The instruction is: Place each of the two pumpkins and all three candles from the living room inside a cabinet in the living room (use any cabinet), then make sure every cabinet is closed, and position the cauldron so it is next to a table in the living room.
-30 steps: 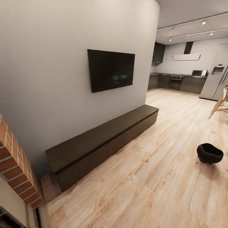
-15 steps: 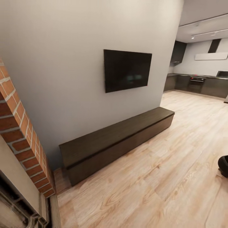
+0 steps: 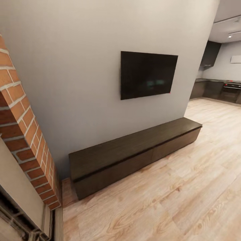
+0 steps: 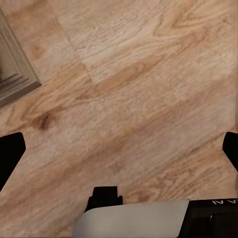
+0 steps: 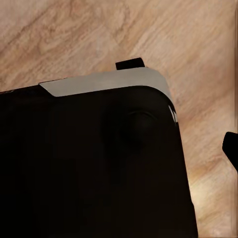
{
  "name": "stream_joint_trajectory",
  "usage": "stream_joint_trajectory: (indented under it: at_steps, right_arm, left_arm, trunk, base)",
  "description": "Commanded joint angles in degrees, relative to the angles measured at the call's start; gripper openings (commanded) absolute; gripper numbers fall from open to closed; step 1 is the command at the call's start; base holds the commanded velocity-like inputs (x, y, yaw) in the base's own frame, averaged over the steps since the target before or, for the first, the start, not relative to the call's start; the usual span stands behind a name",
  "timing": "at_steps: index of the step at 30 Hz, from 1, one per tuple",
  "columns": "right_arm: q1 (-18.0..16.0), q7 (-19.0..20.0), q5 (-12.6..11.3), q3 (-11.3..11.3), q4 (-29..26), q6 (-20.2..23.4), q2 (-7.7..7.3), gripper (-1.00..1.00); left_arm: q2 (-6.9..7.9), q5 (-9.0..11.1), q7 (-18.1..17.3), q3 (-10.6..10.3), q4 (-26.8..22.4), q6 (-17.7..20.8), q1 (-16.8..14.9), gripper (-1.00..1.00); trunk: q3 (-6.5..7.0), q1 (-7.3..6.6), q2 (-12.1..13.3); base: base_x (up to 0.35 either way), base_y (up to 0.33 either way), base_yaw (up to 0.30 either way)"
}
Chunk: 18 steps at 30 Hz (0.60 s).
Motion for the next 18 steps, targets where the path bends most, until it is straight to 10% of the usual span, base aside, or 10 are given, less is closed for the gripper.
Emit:
stream_joint_trajectory:
  at_steps: [1,18]
  right_arm:
    - [-0.08,-0.06,-0.41,0.59,0.17,-0.31,0.04,1.0]
    - [-0.08,-0.06,-0.4,0.67,0.15,-0.31,0.0,1.0]
  left_arm:
    - [0.02,0.4,-0.01,-0.43,0.07,-0.22,-0.05,1.0]
    - [0.02,0.4,-0.01,-0.43,0.07,-0.22,-0.05,1.0]
  trunk:
    - [-0.05,0.02,-0.02]
    - [-0.05,0.02,-0.02]
  base:
    - [0.274,-0.17,0.025]
    - [0.221,-0.027,0.003]
